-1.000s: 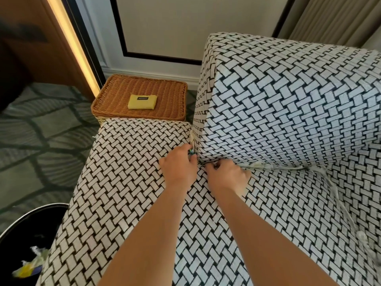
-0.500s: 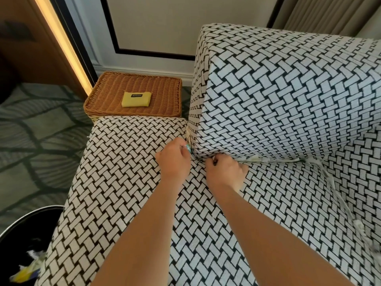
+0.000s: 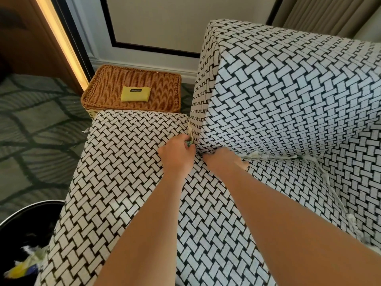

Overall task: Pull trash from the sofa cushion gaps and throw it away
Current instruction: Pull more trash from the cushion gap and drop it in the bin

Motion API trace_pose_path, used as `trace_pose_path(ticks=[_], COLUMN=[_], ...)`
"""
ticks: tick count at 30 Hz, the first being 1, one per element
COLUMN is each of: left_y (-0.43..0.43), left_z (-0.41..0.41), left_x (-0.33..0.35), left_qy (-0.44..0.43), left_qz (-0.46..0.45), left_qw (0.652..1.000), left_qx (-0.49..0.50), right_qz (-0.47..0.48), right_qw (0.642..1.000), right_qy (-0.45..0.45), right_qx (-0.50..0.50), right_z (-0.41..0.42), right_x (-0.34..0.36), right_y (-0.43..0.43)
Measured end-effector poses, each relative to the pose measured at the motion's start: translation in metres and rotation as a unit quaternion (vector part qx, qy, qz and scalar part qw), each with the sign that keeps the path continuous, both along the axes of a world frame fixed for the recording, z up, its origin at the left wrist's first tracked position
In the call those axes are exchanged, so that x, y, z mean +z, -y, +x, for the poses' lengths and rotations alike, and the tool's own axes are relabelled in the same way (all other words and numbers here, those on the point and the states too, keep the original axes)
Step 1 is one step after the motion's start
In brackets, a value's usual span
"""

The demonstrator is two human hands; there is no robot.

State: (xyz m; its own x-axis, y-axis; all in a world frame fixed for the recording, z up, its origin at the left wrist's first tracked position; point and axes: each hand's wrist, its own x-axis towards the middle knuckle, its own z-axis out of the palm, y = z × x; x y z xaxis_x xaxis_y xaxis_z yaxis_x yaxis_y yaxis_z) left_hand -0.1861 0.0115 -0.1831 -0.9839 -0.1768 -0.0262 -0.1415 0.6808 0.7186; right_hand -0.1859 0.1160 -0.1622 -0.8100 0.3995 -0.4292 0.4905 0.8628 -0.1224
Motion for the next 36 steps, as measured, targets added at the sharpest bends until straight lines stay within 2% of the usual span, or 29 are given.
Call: trace_pose_path(ticks=[4,6,12,19,25,29,36], left_y=[-0.002,-0.004,-0.005,-0.004,-0.002,-0.001,0.0], left_z=[0.0,0.0,-0.002,-0.004,-0.003,-0.003,-0.003], left_x=[0.002,0.001,0.001,0.002,-0.001,-0.003,-0.004], left_qy=[0.002,-0.001,-0.007,-0.008,-0.015,-0.022,-0.029], left_qz=[-0.017,-0.026,-0.033,-0.035,-0.007,0.003,0.013], left_qw=[1.0,1.0,0.999,0.999,1.0,0.999,0.999], left_qx=[0.01,0.014,0.023,0.023,0.023,0.025,0.022], right_qz=[-0.006,0.009,0.065,0.076,0.106,0.117,0.11], right_qw=[0.997,0.995,0.997,0.995,0.99,0.987,0.967], right_qy=[-0.075,-0.081,-0.052,0.003,-0.003,-0.05,-0.153], right_qx=[-0.029,-0.05,0.004,0.072,0.09,0.097,0.17], right_z=[0.003,0.001,-0.007,-0.005,-0.001,0.005,0.022], right_x=[-0.007,-0.011,-0.011,0.003,-0.003,-0.007,-0.008], right_y=[-0.001,0.001,-0.005,-0.005,-0.001,-0.005,-0.018])
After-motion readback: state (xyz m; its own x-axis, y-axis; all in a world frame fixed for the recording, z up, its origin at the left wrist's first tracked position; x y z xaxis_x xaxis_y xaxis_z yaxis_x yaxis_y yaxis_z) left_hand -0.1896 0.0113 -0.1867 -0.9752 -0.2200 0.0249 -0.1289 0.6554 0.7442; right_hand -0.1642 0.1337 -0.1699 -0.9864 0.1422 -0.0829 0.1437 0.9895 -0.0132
